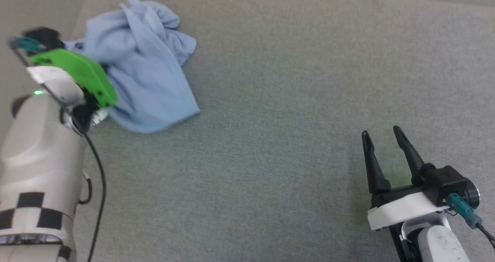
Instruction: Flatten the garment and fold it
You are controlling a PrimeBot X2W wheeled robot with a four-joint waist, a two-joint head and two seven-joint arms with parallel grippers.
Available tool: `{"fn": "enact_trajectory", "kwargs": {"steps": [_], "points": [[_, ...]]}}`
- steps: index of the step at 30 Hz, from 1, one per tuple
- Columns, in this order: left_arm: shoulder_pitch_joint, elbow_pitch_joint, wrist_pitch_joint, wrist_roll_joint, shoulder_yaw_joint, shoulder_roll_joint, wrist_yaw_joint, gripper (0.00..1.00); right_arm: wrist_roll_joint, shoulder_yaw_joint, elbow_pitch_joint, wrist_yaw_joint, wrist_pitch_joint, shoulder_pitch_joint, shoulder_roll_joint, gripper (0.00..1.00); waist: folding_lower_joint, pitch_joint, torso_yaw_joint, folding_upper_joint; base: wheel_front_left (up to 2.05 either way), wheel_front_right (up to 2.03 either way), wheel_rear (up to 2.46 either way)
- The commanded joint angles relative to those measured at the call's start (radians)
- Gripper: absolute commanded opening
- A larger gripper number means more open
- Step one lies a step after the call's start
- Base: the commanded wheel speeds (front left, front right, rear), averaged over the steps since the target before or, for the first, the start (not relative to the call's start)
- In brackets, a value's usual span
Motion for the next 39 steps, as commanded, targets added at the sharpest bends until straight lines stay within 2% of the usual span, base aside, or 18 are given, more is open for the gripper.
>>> {"fn": "enact_trajectory", "kwargs": {"steps": [1, 6, 10, 15, 21, 29, 39], "points": [[-0.024, -0.016, -0.047, 0.011, 0.006, 0.016, 0.004, 0.00, 0.014, 0.003, 0.010, -0.002, -0.010, -0.009, 0.000, 1.00, -0.0001, -0.053, 0.014, 0.0038, 0.00, 0.00, 0.00], [-0.085, -0.091, -0.180, 0.005, 0.020, 0.036, -0.010, 0.00, 0.040, 0.001, 0.044, -0.002, -0.019, 0.010, 0.000, 1.00, -0.0001, -0.129, 0.017, 0.0038, 0.00, 0.00, 0.00], [-0.126, -0.179, -0.257, 0.005, -0.006, 0.058, -0.022, 0.00, 0.059, -0.004, 0.062, -0.002, -0.024, 0.026, 0.000, 1.00, -0.0001, -0.176, 0.016, 0.0038, 0.00, 0.00, 0.00], [-0.153, -0.253, -0.262, -0.002, -0.048, 0.079, -0.025, 0.00, 0.080, -0.009, 0.081, -0.002, -0.026, 0.044, 0.000, 1.00, -0.0001, -0.227, 0.006, 0.0038, 0.00, 0.00, 0.00], [-0.159, -0.347, -0.226, -0.035, -0.130, 0.064, -0.026, 0.00, 0.098, -0.016, 0.078, -0.002, -0.027, 0.069, 0.000, 1.00, -0.0001, -0.287, -0.031, 0.0038, 0.00, 0.00, 0.00], [-0.154, -0.429, -0.169, -0.103, -0.201, 0.002, -0.026, 0.00, 0.103, -0.014, 0.071, -0.002, -0.027, 0.079, 0.000, 1.00, -0.0001, -0.329, -0.157, 0.0038, 0.00, 0.00, 0.00], [-0.078, -0.462, -0.121, -0.162, -0.262, -0.083, -0.024, 0.00, 0.092, -0.057, 0.055, -0.002, -0.027, 0.106, 0.000, 1.00, -0.0001, -0.311, -0.321, 0.0038, 0.00, 0.00, 0.00]]}}
